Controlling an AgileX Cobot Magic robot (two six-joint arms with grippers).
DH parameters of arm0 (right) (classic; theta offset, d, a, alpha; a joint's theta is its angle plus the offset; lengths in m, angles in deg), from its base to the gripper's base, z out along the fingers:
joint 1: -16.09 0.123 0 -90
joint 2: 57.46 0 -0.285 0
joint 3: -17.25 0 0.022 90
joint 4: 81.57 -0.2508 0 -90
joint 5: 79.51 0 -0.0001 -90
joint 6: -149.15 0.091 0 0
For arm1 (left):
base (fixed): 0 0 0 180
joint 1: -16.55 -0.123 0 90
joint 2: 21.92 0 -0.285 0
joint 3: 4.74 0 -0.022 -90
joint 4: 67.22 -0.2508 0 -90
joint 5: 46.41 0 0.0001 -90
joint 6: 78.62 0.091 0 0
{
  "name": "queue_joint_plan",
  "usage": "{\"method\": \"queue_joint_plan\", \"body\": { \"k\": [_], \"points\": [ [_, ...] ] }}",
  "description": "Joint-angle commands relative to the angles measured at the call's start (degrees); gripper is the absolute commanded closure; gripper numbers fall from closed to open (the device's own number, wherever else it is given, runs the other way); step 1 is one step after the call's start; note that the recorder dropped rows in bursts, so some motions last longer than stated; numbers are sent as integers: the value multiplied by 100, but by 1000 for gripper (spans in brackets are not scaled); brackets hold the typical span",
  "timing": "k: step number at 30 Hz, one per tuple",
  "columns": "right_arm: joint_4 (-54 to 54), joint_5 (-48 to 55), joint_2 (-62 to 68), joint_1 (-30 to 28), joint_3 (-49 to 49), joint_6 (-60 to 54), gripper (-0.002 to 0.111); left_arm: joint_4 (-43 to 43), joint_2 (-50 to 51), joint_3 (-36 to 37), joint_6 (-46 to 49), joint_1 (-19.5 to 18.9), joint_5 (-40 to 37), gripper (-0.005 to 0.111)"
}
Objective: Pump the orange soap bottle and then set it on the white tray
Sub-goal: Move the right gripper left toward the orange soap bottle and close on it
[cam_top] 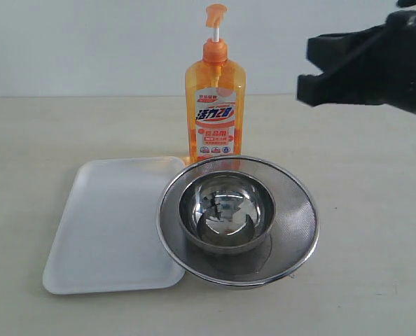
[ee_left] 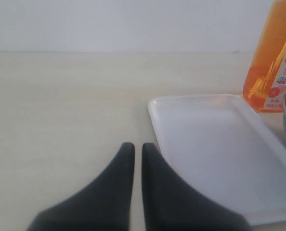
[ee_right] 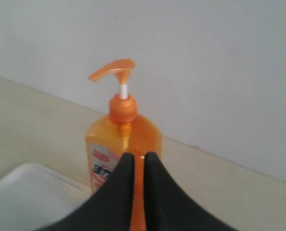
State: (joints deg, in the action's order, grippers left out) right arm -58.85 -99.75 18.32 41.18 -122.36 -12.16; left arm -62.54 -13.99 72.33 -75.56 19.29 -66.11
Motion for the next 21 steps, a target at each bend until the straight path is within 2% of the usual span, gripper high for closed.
{"method": "queue_joint_plan", "body": {
  "k": [1, 4, 7, 9, 17, 21],
  "points": [
    [1369, -1246, 572, -254, 16, 708, 103, 43, -14, 15, 30, -19, 18, 102],
    [1427, -1713, 1045, -726, 16, 882, 108, 43, -14, 15, 30, -19, 18, 102],
    [1921, -2929, 1497, -1162, 16, 1296, 108, 43, -14, 15, 30, -19, 18, 102],
    [1967, -3342, 1693, -1326, 5, 1285, 108, 43, -14, 15, 30, -19, 29, 102],
    [2085, -3513, 2159, -1655, -279, 1305, 108, 43, -14, 15, 30, -19, 29, 102],
    [1773, -3568, 2182, -1655, -278, 1340, 108, 43, -14, 15, 30, -19, 29, 102]
  ]
}}
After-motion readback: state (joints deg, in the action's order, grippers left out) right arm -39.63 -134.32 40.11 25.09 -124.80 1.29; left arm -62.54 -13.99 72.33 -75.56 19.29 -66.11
